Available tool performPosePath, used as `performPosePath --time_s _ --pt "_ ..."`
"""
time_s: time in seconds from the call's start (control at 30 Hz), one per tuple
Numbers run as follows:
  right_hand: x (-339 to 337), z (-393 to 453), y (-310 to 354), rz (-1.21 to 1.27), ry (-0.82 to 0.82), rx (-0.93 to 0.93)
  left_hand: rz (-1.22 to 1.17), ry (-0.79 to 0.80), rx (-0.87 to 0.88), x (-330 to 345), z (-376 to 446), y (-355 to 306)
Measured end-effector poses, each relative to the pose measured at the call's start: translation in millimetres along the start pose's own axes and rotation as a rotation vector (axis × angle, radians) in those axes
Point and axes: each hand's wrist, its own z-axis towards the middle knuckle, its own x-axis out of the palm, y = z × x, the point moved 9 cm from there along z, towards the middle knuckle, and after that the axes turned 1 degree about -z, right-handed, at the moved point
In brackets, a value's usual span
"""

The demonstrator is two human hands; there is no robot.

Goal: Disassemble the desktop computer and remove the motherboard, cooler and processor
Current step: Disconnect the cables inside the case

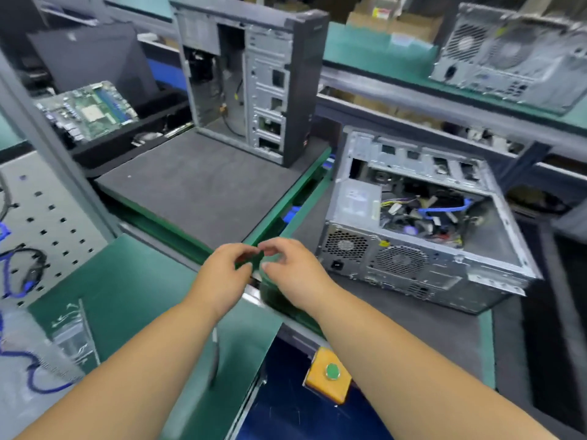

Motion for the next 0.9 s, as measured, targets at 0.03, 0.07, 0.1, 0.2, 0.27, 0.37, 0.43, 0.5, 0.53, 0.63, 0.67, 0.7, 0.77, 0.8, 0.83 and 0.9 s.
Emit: performPosePath --time_s 0.03,0.07,0.1,0.2,0.27,0.37,0.43,0.5,0.53,0.63,0.67,0.7,0.77,0.8,0.83,0.9 --pt "-17 -3 4 0.005 -0.037 -0.027 -0.016 -0.017 0.031 3 3 -16" --pt "-35 -6 6 0.015 -0.069 -0.052 -0.025 -0.030 0.059 7 6 -31" --pt "-52 -10 7 0.029 -0.099 -0.075 -0.037 -0.037 0.087 11 10 -46" --pt "-107 -21 0 0.069 -0.204 -0.119 -0.074 -0.035 0.185 29 18 -94" --pt "-147 -28 -9 0.035 -0.289 -0.141 -0.059 -0.028 0.237 44 23 -122" --pt "-208 -36 -36 -0.114 -0.375 -0.116 -0.012 -0.027 0.306 68 30 -160" --pt "-252 -42 -61 -0.216 -0.447 -0.083 0.034 -0.028 0.328 84 36 -179" --pt "-297 -48 -88 -0.297 -0.525 -0.010 0.091 -0.046 0.326 98 43 -194" --pt "-317 -50 -102 -0.348 -0.550 0.043 0.115 -0.057 0.317 105 48 -201" --pt "-364 -51 -140 -0.596 -0.562 0.229 0.162 -0.035 0.291 133 60 -224" --pt "-374 -52 -151 -0.693 -0.547 0.296 0.180 -0.014 0.307 146 62 -234" --pt "-381 -52 -162 -0.749 -0.517 0.364 0.201 0.011 0.337 160 64 -246" --pt "-386 -50 -186 -0.725 -0.415 0.472 0.229 0.085 0.397 189 64 -266" --pt "-385 -48 -197 -0.677 -0.363 0.501 0.246 0.125 0.418 204 62 -275" --pt "-383 -46 -204 -0.627 -0.323 0.511 0.271 0.154 0.436 218 61 -282" --pt "-377 -44 -216 -0.552 -0.265 0.509 0.312 0.192 0.447 240 61 -293"
